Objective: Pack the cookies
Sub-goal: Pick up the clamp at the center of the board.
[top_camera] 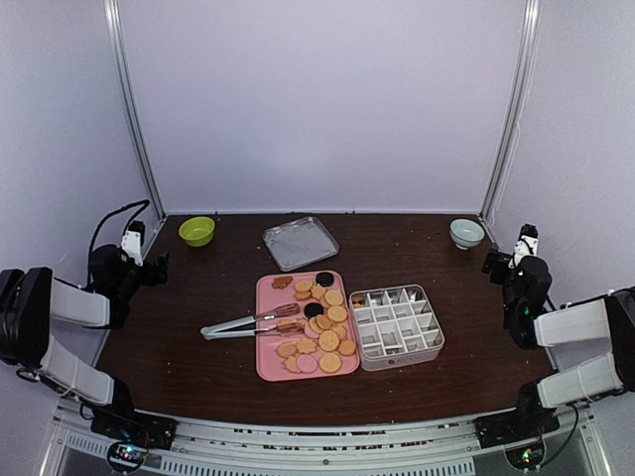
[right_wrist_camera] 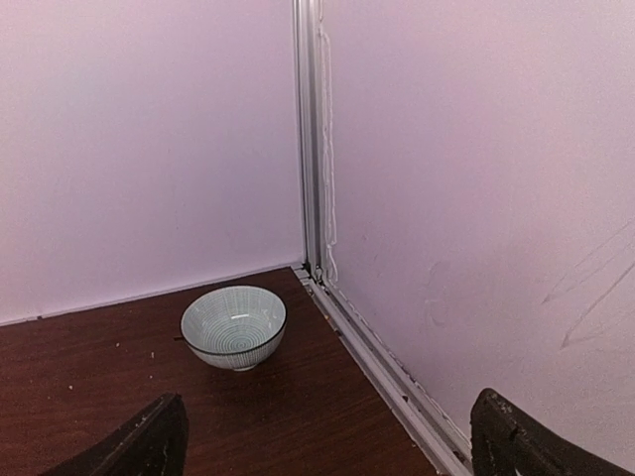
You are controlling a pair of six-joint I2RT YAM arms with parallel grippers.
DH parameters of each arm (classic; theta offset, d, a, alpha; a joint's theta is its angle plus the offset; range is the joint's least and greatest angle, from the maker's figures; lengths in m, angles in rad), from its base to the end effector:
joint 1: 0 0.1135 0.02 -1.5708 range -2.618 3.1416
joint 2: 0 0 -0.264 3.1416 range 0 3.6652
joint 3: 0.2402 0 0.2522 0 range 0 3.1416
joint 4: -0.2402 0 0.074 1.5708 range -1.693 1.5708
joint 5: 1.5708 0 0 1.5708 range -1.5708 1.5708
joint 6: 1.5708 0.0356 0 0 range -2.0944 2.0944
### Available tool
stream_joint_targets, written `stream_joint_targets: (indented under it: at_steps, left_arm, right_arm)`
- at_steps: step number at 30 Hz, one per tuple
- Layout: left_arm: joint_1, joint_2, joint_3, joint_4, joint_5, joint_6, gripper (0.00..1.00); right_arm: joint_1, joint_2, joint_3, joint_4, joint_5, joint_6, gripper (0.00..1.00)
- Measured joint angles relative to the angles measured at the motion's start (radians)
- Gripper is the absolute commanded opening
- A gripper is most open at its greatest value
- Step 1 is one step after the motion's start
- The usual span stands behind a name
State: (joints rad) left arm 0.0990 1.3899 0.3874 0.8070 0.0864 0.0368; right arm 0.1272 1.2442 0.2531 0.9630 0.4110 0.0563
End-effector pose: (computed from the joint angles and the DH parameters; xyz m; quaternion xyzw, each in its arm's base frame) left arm 0.2613 0.0229 0.1778 0.0034 0.7725 0.0097 0.6349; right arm 0.2262 0.0146 0.1885 0.1173 0.7065 -0.0832 0.6930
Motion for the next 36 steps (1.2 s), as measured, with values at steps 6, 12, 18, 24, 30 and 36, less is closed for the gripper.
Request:
stream_joint_targets:
  at_steps: [6,12,18,24,30,36]
  left_arm:
    - [0.003,-0.097,0.281,-0.404,0.137,0.099,0.98]
    - [-0.042,-0.099,0.521,-0.898,0.356,0.335,0.98]
    - [-0.223,-0.018,0.589,-1.216,0.389,0.523,0.98]
    - [-0.349,0.113,0.675,-1.401,0.383,0.613,0.91]
    - [-0.449,0.202,0.702,-1.455,0.362,0.640,0.83]
    - [-0.544,0.296,0.738,-1.471,0.332,0.636,0.68]
  right_arm:
    - [0.000,-0.192,0.106,-0.175,0.006,0.000,1.00]
    - [0.000,-0.280,0.291,-0.439,-0.091,0.089,1.00]
    - [0.000,-0.301,0.439,-0.699,-0.153,0.319,1.00]
    - [0.050,-0.258,0.455,-0.841,-0.332,0.351,1.00]
    - [0.291,-0.244,0.454,-0.982,-0.312,0.322,0.96]
    - [0.461,-0.283,0.454,-1.046,-0.283,0.317,0.91]
